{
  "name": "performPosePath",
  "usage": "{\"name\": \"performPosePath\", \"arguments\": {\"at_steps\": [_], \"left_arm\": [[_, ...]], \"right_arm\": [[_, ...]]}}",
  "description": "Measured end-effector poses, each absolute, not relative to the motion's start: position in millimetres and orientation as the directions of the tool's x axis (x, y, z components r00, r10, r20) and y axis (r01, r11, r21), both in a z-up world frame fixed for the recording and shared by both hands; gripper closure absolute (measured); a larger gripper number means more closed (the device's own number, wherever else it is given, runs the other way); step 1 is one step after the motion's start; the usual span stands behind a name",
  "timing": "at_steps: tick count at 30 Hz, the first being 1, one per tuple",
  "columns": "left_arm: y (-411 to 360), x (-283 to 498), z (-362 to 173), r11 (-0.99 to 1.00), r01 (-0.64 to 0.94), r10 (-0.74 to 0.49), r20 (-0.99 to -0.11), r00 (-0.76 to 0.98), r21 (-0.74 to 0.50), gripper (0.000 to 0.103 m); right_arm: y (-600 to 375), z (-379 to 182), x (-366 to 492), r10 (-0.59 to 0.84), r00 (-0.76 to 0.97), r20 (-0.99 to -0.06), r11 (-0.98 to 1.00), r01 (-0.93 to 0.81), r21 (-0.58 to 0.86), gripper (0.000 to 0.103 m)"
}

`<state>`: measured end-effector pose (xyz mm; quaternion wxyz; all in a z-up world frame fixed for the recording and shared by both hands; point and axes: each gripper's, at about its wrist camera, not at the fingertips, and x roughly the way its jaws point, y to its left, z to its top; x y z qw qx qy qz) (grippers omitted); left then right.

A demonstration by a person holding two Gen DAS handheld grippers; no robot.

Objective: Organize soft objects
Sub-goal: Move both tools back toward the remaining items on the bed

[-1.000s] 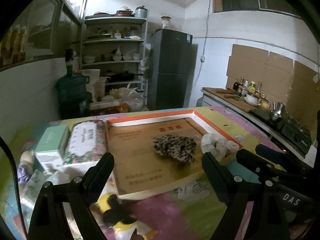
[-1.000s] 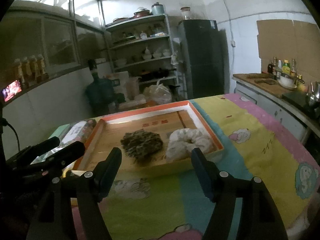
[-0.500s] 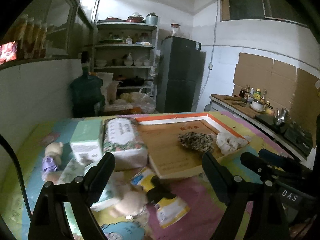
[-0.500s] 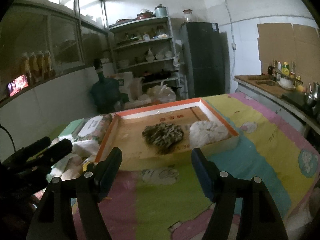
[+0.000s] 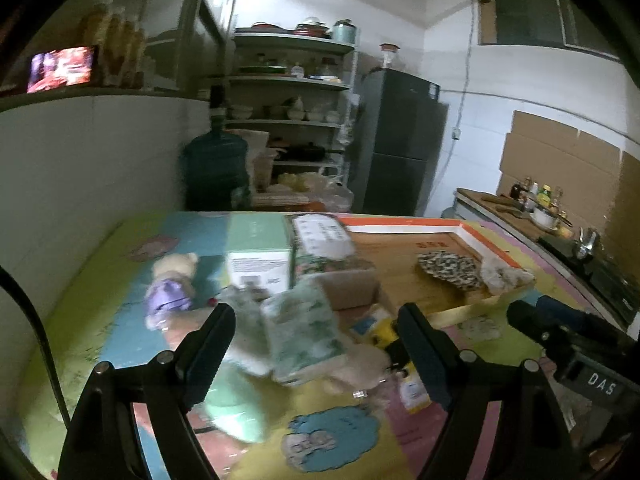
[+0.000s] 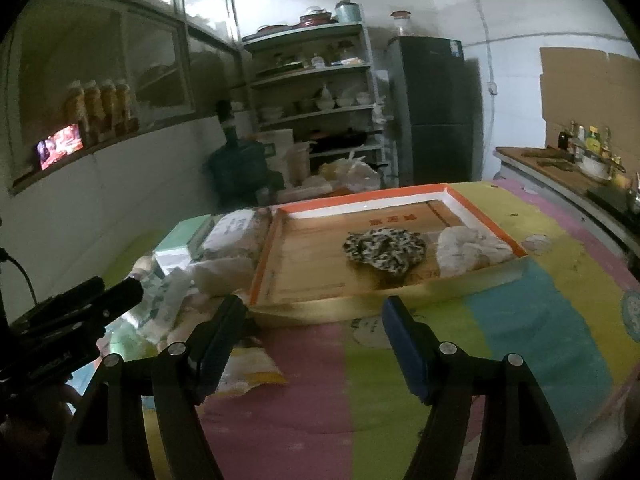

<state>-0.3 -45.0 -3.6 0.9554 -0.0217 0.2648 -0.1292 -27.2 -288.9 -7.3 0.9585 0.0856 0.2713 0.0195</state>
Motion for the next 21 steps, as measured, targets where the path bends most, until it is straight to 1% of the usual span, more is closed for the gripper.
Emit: {"name": "performPosePath", "arguments": {"at_steps": [9, 21], "left_arm": [[-8.8, -9.1, -8.0, 0.980, 0.167, -0.199, -0.505, 0.840, -0.109, 0.019], [43.2, -16.8, -23.2, 0.986, 0.080, -0.147, -0.526, 0.838, -0.148, 0.019]], "right_arm": [[-258.1, -5.1, -18.3, 0.128, 0.838, -0.530, 0.987, -0.053, 0.155, 0.029], [-217.0, -5.9, -7.3, 0.181, 0.816, -0.549, 0.983, -0.127, 0.136, 0.029]]}}
